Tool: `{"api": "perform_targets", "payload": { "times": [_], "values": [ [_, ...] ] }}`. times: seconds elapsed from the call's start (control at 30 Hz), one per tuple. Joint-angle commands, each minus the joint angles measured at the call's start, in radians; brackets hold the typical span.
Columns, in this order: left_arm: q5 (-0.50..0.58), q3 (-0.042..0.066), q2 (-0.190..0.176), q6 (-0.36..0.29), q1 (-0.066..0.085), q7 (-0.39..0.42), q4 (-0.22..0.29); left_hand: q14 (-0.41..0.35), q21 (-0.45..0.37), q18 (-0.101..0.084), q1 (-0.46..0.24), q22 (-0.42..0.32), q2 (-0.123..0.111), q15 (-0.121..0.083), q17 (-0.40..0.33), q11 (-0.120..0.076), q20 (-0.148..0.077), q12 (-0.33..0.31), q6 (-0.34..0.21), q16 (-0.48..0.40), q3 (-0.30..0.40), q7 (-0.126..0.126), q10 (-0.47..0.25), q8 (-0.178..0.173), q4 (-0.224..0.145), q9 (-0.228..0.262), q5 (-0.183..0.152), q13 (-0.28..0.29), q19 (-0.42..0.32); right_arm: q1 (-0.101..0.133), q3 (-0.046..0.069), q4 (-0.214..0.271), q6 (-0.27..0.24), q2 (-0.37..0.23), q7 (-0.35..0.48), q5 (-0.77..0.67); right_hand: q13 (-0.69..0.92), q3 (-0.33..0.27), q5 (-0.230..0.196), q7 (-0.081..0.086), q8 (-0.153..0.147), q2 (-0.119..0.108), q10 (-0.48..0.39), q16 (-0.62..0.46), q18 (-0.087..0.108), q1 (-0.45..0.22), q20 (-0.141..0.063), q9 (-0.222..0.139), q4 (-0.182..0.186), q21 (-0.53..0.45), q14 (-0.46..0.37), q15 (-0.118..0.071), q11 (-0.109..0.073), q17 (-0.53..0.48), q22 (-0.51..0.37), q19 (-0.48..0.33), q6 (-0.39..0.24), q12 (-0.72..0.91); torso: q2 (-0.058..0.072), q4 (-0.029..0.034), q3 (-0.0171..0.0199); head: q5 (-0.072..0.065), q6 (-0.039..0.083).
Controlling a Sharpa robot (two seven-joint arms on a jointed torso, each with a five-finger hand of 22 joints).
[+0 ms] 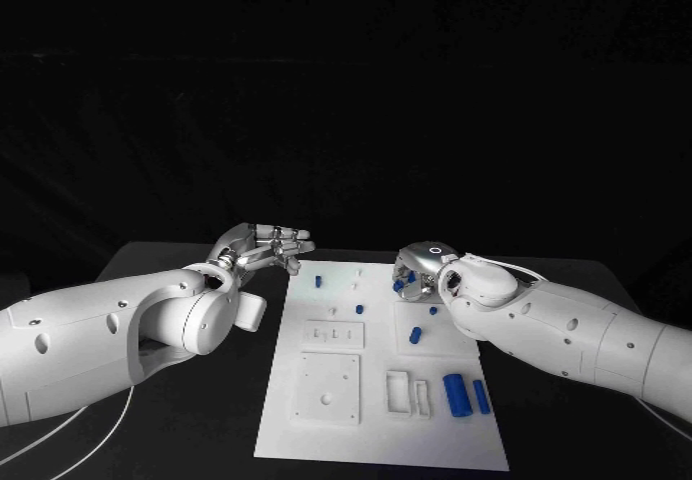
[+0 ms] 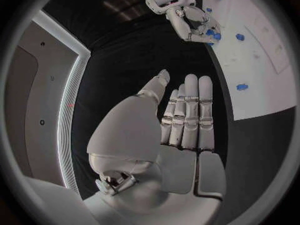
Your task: Assemble the parts on the task board
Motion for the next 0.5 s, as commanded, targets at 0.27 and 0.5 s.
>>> {"api": "perform_targets", "payload": {
  "times": [0.27, 0.5],
  "values": [
    [0.0, 0.001, 0.006, 0.016, 0.003, 0.005, -0.003, 0.008, 0.008, 0.007, -0.009, -0.005, 0.003, -0.004, -0.002, -0.001, -0.002, -0.003, -0.01, 0.007, -0.004, 0.001, -0.005, -0.002, 0.0, 0.0, -0.003, 0.002, 0.001, -0.003, 0.0, 0.002, -0.007, 0.002, 0.003, 0.006, 0.029, 0.082, -0.106, -0.015, 0.005, 0.039, 0.067, 0.011, -0.016, 0.016, -0.021, 0.03, 0.015, 0.003, -0.003, -0.021, -0.024, -0.004, 0.039, 0.008, 0.069, 0.005, 0.004, 0.0001, -0.0015, -0.001, 0.001],
    [0.001, 0.001, 0.007, 0.017, 0.003, 0.003, -0.006, 0.008, 0.008, 0.007, -0.009, -0.005, 0.003, -0.004, -0.002, -0.001, -0.002, -0.003, -0.01, 0.007, -0.004, 0.001, -0.005, -0.002, 0.0, 0.0, -0.003, 0.002, 0.001, -0.003, 0.0, 0.012, -0.05, 0.0, -0.016, 0.01, 0.059, 0.116, -0.118, -0.026, 0.005, 0.038, 0.102, 0.01, -0.019, 0.01, -0.034, 0.06, 0.009, 0.007, 0.001, -0.034, -0.037, -0.019, 0.069, 0.011, 0.105, 0.005, 0.006, 0.0015, -0.0011, -0.002, 0.002]
  ]
}}
